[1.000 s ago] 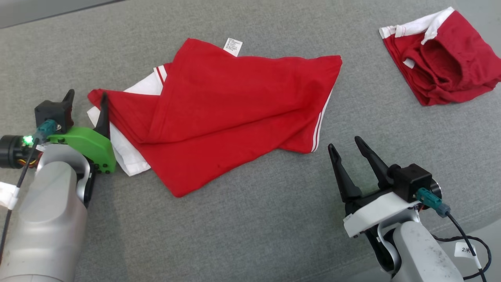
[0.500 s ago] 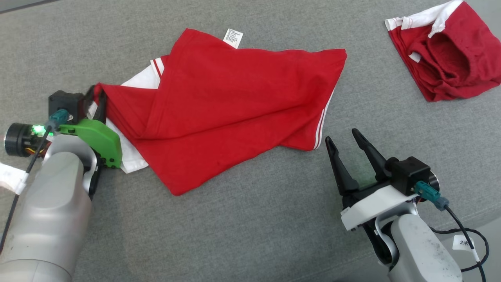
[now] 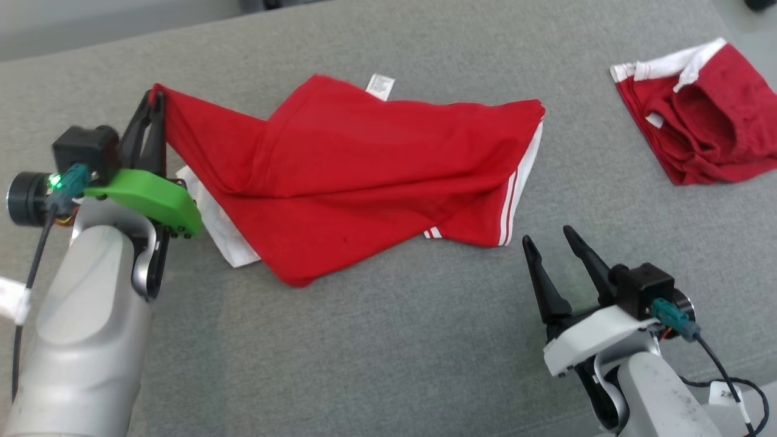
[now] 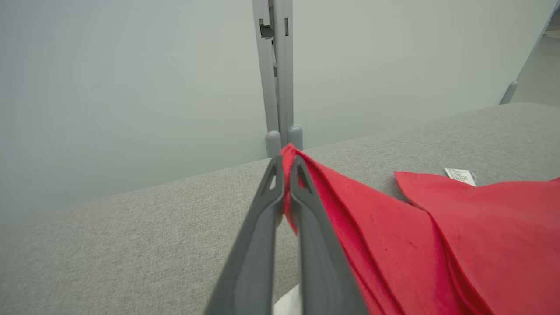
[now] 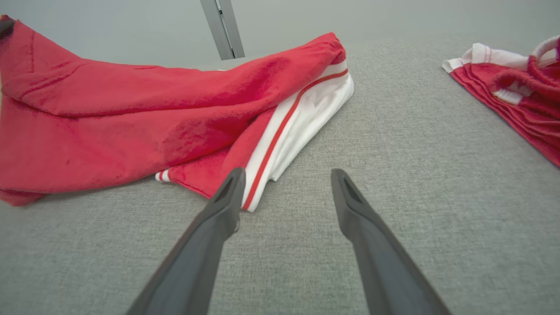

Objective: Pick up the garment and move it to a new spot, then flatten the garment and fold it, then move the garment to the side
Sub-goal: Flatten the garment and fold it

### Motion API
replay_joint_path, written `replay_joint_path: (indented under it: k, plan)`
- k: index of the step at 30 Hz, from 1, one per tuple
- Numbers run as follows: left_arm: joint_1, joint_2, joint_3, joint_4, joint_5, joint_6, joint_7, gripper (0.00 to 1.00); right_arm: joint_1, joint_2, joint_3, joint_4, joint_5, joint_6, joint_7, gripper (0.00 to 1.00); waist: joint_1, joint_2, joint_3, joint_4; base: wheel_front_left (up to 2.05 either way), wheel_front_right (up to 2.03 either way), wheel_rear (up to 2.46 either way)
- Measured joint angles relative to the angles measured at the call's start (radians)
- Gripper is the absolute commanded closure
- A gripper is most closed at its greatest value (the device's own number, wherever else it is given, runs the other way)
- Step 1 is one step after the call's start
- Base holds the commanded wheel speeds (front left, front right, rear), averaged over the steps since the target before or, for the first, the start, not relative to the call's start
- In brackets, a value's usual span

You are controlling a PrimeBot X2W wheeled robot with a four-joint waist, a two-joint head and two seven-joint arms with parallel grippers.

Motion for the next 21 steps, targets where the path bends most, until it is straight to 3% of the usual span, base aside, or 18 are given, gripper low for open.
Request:
replay_joint_path:
  k: [3,8,16,21]
  plan:
    - [0.111,-0.026,0.091,-0.088,0.003,0.017,-0.001,1.00,0.020,0.001,-0.010,0.020,0.000,0.000,0.000,0.00,0.0000,0.0000,-0.047,0.026,0.00,0.00,0.00]
    - [0.312,-0.081,0.172,-0.105,0.003,0.023,0.000,1.00,0.063,0.000,-0.024,0.040,0.000,0.000,0.000,0.00,0.0000,0.0000,-0.117,0.061,0.00,0.00,0.00]
    - [0.537,-0.155,0.255,-0.063,0.012,0.032,0.000,1.00,0.115,0.000,-0.044,0.058,-0.001,0.000,0.000,0.00,0.0000,0.0000,-0.216,0.112,0.00,0.00,0.00]
    - [0.592,-0.184,0.270,-0.028,0.019,0.029,0.000,1.00,0.136,0.000,-0.053,0.060,-0.010,0.000,0.000,0.00,0.0000,0.0000,-0.255,0.143,0.00,0.00,0.00]
